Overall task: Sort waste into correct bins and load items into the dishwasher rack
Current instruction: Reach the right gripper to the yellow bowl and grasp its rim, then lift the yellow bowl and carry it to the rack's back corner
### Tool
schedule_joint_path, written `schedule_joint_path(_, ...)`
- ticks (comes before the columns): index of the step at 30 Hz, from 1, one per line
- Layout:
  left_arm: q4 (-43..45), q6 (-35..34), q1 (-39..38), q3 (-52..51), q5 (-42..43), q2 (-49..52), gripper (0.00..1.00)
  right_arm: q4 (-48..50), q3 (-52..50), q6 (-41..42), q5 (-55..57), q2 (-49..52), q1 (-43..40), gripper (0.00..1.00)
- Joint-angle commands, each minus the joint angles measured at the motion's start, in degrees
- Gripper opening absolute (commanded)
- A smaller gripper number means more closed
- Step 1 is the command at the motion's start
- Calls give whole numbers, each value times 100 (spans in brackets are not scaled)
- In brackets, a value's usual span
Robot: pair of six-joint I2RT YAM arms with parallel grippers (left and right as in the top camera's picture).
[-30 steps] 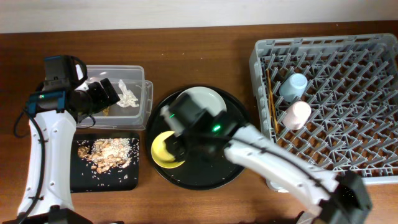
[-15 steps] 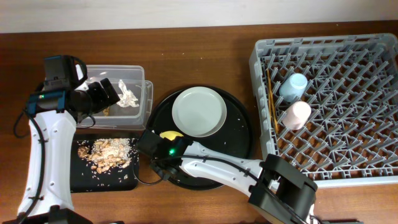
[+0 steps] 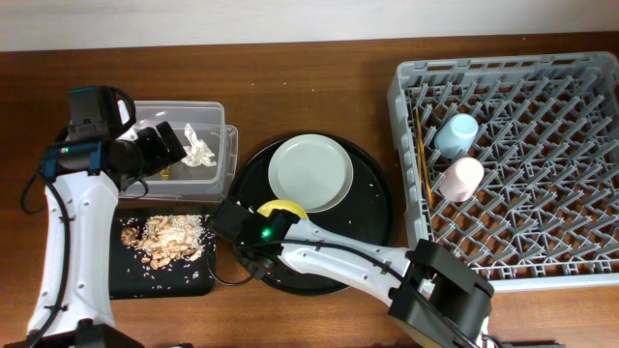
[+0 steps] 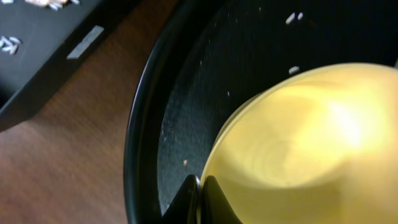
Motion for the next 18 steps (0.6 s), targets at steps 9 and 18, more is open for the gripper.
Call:
schedule_joint_path(9, -9, 52, 13, 7, -42, -68, 99, -1711, 1722, -1058, 417, -1692, -608, 4)
schedule_joint_path(18, -9, 52, 13, 7, -42, -68, 99, -1971, 1784, -1499, -793, -3104, -3674, 4)
